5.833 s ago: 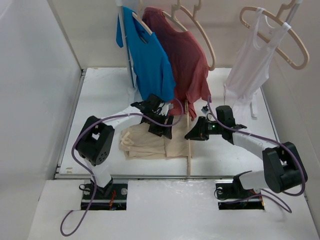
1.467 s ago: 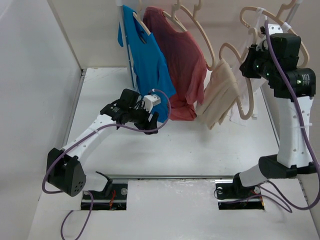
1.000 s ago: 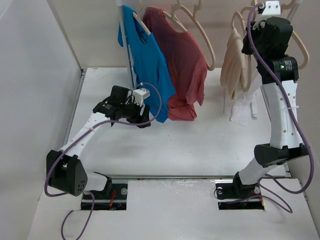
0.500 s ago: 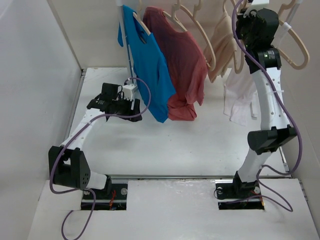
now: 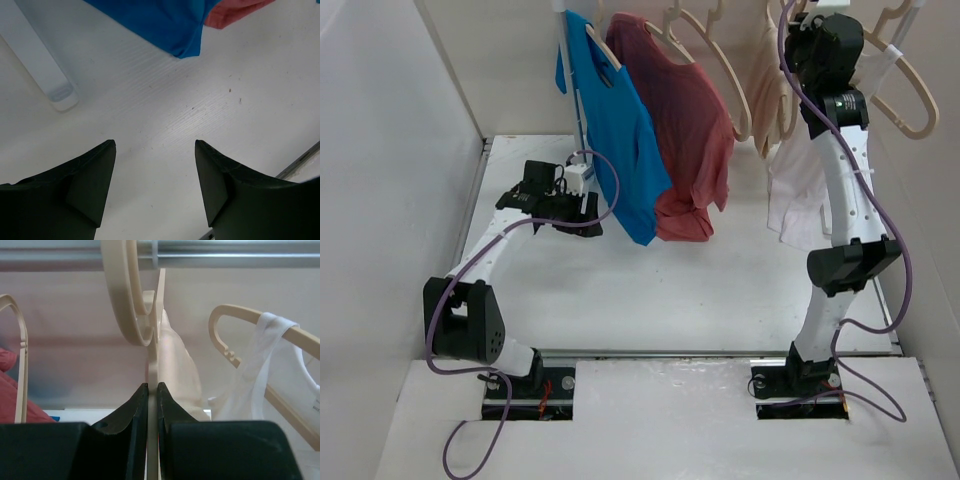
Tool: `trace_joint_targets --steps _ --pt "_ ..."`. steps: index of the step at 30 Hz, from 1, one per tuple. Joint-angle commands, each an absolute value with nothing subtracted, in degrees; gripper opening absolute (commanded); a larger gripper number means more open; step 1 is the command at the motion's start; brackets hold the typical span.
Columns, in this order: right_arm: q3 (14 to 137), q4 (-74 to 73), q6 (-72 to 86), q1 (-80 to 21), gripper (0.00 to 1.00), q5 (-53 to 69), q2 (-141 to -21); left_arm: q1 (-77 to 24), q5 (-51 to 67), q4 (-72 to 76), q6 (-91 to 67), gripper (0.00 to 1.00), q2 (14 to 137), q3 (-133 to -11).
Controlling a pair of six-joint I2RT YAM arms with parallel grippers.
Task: Place the trousers on the hanger
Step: Place the hanger at the clothesline.
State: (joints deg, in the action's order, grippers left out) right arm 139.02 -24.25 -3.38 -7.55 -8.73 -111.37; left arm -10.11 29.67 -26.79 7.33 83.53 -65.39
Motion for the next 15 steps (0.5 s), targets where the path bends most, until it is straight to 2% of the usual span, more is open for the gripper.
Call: trace_joint_targets --steps 1,3,6,7,10,15 --pt "140.5 -18.7 0.3 -7.2 0.09 -10.0 -109.3 -9.8 30.1 -26.3 6.9 0.61 81.7 -67.3" --pt "136.4 -18.7 0.3 -7.2 0.33 -9.3 -106.0 -9.8 30.1 -26.3 6.9 0.61 81.0 -66.7" --pt "126.6 -15.3 0.8 -7.7 0.5 -10.5 -101.1 -9.8 30.1 -25.7 6.9 0.61 79.8 -65.5" --pt "124.6 -13.7 1.3 -7.7 0.58 -11.4 -98.5 -9.8 30.1 -25.7 6.9 0.61 79.8 -65.5" --pt "121.7 -15.7 1.8 -7.7 0.7 -13.8 -96.5 -9.8 30.6 -25.7 6.9 0.61 78.8 -65.0" --pt "118.7 -19.0 1.3 -7.2 0.79 -13.0 -93.6 -9.8 29.9 -25.7 7.4 0.61 76.6 -65.6"
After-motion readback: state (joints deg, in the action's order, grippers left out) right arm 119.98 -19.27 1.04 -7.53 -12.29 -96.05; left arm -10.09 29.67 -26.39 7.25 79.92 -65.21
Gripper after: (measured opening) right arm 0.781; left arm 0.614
